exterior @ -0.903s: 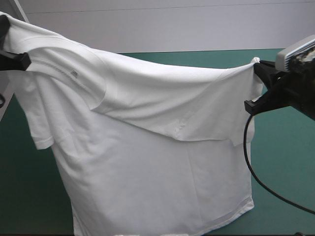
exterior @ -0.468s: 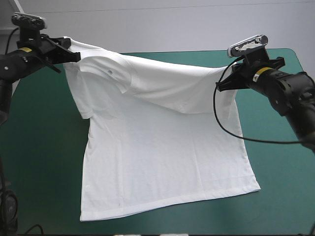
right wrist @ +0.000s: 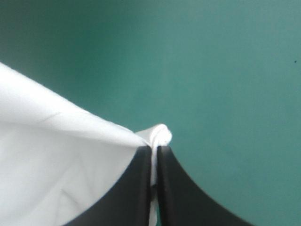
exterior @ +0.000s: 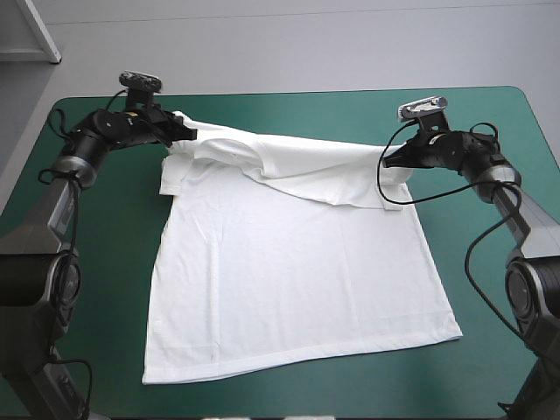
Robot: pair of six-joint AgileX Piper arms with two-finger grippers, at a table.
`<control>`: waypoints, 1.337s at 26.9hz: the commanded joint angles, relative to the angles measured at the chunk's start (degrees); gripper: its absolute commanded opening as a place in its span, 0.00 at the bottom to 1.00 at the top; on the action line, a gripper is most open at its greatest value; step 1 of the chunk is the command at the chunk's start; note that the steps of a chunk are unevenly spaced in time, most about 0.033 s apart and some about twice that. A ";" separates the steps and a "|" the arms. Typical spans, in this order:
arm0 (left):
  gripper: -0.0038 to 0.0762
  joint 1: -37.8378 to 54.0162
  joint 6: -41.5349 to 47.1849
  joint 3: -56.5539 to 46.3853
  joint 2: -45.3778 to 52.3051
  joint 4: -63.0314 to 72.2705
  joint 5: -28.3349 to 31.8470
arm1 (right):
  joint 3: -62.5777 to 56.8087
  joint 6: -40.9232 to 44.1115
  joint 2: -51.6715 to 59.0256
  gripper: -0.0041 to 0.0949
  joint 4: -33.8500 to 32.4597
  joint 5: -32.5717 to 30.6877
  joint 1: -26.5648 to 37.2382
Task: Fold the cloth
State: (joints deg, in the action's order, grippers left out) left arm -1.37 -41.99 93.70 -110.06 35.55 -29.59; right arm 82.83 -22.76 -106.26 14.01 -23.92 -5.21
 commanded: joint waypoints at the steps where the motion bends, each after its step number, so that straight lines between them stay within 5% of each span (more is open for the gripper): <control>1: 0.13 -1.33 -0.12 1.71 -0.20 2.07 3.72 | 1.74 -0.74 0.28 0.03 0.76 4.49 0.70; 4: 0.32 -1.77 0.47 1.71 -1.87 2.33 4.73 | 1.85 -1.30 -0.31 0.13 0.76 5.09 0.70; 8: 0.68 -1.77 0.47 1.71 -2.10 3.62 4.85 | 3.73 -1.69 -0.31 0.45 0.76 4.58 0.70; 10: 0.76 -1.77 0.47 1.71 -1.70 3.62 4.58 | 5.30 -1.55 -0.07 0.57 0.76 3.36 0.70; 13: 0.74 -1.77 0.47 1.71 0.34 3.62 2.73 | 8.59 -1.43 0.78 0.65 0.76 0.49 0.70; 18: 0.72 -1.77 1.54 1.71 5.55 1.42 -0.07 | 11.74 -0.14 4.93 0.65 0.36 -3.43 0.70; 24: 0.69 -1.77 10.54 -1.47 12.93 -1.93 -11.06 | 11.86 1.12 13.85 0.59 -0.05 -12.56 0.70; 31: 0.67 -0.90 16.21 -21.33 31.46 -2.16 -6.47 | 11.86 7.69 26.49 0.56 -2.72 -19.66 0.70; 36: 0.67 5.26 20.67 -37.80 54.36 -2.41 -15.14 | 11.86 10.40 34.75 0.56 -2.29 -32.59 0.70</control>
State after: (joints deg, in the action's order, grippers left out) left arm 2.22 -22.94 59.22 -62.80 31.31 -43.51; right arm 92.94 -12.97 -75.22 11.47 -55.83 -5.10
